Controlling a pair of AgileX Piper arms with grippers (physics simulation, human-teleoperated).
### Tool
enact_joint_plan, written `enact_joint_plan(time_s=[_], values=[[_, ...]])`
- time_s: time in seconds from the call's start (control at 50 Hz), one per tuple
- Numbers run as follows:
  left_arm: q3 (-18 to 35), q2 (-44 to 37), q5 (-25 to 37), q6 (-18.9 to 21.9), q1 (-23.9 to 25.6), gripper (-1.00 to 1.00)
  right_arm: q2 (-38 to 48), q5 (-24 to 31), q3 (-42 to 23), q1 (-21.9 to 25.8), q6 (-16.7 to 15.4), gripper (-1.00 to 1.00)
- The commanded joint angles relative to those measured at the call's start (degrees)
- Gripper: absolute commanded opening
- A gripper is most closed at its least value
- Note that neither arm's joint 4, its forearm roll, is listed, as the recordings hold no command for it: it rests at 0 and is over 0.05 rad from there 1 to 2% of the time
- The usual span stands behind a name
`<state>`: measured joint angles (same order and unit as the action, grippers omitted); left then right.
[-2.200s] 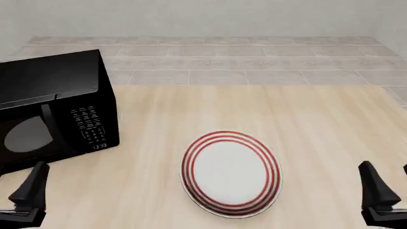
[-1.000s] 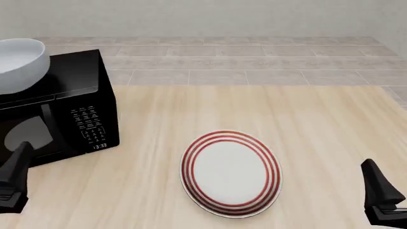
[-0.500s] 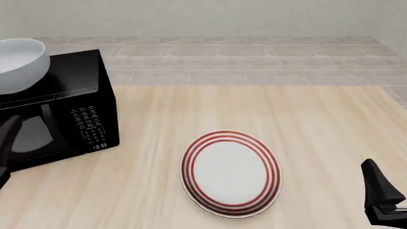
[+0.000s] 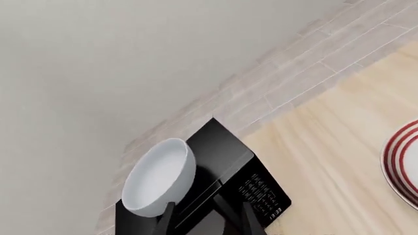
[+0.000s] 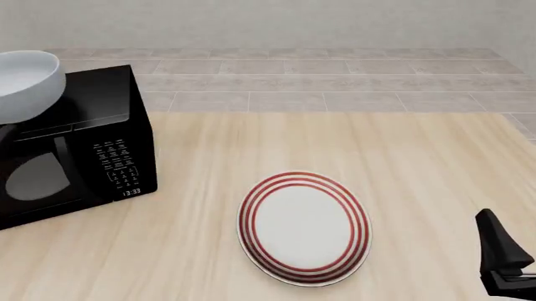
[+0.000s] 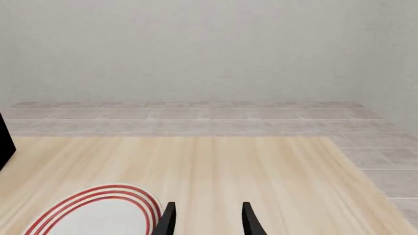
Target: Pick up the white bowl and put it on the plate.
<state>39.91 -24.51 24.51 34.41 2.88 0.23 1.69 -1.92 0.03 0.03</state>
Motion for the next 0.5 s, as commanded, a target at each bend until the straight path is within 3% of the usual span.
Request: enact_joint_plan(time_s=[0.02,0.34,0.4,0.5], values=[[5.3,-3.6,4.5,3.0,-0.1,1.0,0.2,-0.7,0.5,0.0,-0.1,1.0],[8.8,-8.1,7.9,6.7,-2.1,1.0,0.2,-0.7,0.5,0.0,-0.1,1.0],[11.6,-11.8,7.7,4.0,-3.9,1.0,0.1,-0.7,0.5,0.0,-0.1,1.0],[11.0,-13.2,7.0,5.7,-3.8,1.0,0.2,-0.7,0.5,0.0,-0.1,1.0]])
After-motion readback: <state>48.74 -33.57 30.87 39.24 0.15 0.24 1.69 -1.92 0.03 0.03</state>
